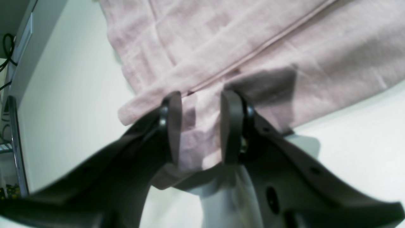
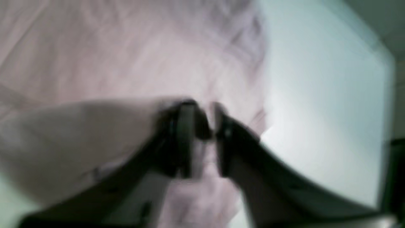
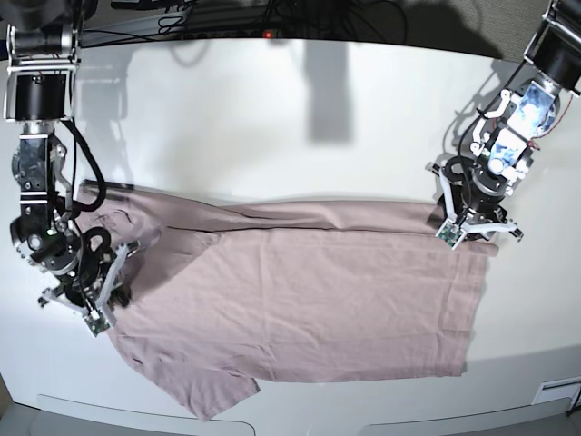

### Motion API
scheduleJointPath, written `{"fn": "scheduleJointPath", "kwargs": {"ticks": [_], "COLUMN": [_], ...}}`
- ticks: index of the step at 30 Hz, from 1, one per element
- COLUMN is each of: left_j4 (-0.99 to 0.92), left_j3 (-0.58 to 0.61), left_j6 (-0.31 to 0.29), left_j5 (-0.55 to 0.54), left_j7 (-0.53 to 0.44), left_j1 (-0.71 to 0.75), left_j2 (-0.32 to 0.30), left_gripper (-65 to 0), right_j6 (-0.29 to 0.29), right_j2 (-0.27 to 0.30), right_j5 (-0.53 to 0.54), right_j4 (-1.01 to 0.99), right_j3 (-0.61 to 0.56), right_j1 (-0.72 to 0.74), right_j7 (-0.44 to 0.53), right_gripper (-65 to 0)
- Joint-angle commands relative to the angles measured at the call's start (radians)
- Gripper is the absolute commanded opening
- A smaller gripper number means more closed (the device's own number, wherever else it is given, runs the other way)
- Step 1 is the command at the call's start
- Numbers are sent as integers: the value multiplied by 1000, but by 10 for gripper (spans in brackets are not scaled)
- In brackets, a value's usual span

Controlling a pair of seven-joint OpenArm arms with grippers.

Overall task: Fold the T-shirt properly
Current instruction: 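Drag the held edge across the table, folding the shirt over itself, then pull both grippers back toward the robot, stretching the shirt flat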

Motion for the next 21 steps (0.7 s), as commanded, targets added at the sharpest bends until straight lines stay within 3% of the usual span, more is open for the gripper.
{"fn": "scheduleJointPath", "kwargs": {"ticks": [1, 3, 5, 7, 12, 15, 21], "left_j4": [0, 0, 0, 0, 0, 0, 0], "left_j3": [-5, -5, -5, -5, -5, -5, -5], "left_j6": [-5, -5, -5, -5, -5, -5, -5], "left_j5": [0, 0, 0, 0, 0, 0, 0], "left_j7": [29, 29, 33, 33, 33, 33, 34], "left_j1": [-8, -8, -8, -8, -8, -8, -1], "left_j2": [-11, -11, -11, -12, -12, -11, -11], "left_gripper": [-446, -446, -446, -446, -446, -446, -446], "right_j6": [-5, -34, -84, -98, -67, -16, -18], "right_j2": [16, 15, 8, -2, -16, -15, -15], "right_j5": [-19, -46, -45, -44, 166, 196, 204], "right_j4": [15, 8, -5, -19, -21, -20, -22], "right_j3": [7, 7, 7, 7, 7, 9, 54], "right_j1": [43, 71, 107, 146, 190, 186, 81], "right_j7": [70, 126, 130, 117, -142, -238, -287], "right_gripper": [-401, -313, -303, -303, -305, -305, -305]}}
